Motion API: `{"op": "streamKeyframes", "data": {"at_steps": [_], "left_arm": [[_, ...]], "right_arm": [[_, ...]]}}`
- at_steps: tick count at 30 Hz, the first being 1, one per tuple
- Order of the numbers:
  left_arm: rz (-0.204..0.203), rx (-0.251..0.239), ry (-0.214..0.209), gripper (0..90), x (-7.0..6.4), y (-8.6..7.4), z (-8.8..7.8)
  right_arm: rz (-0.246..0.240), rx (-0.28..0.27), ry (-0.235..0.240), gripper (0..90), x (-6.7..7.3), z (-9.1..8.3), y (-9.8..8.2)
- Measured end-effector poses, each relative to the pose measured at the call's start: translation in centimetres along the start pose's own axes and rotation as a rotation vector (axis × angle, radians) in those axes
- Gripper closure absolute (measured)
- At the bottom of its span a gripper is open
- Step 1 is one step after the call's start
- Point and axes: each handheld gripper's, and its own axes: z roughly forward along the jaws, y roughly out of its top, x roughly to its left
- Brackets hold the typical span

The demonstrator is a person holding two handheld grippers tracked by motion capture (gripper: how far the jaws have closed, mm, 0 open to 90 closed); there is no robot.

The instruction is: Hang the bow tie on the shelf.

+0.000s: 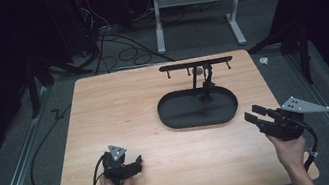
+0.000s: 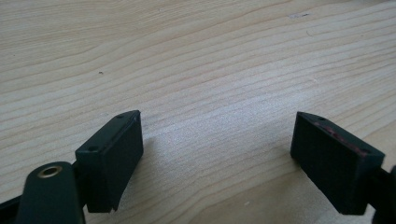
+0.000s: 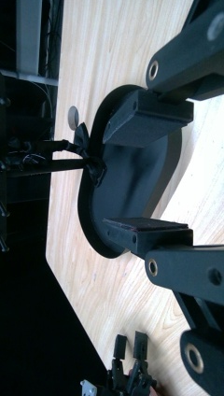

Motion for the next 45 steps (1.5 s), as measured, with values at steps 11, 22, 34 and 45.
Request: {"op": "streamKeyframes", "data": {"at_steps": [11, 22, 34, 45], "left_arm": [[0.000, 0.000, 0.000, 17.5, 0.0, 0.0, 0.0], [0.001, 0.000, 0.000, 17.5, 0.0, 0.0, 0.0], [0.001, 0.000, 0.000, 17.5, 0.0, 0.0, 0.0], [0.001, 0.000, 0.000, 17.5, 0.0, 0.0, 0.0]], "right_arm": [[0.026, 0.002, 0.022, 54.4, 0.4, 0.3, -0.9], [0.031, 0.013, 0.023, 55.1, 0.7, 0.8, -2.0], [0.039, 0.035, 0.024, 55.4, 1.1, 1.6, -3.0], [0.037, 0.061, 0.029, 55.4, 1.4, 2.3, -3.5]]}}
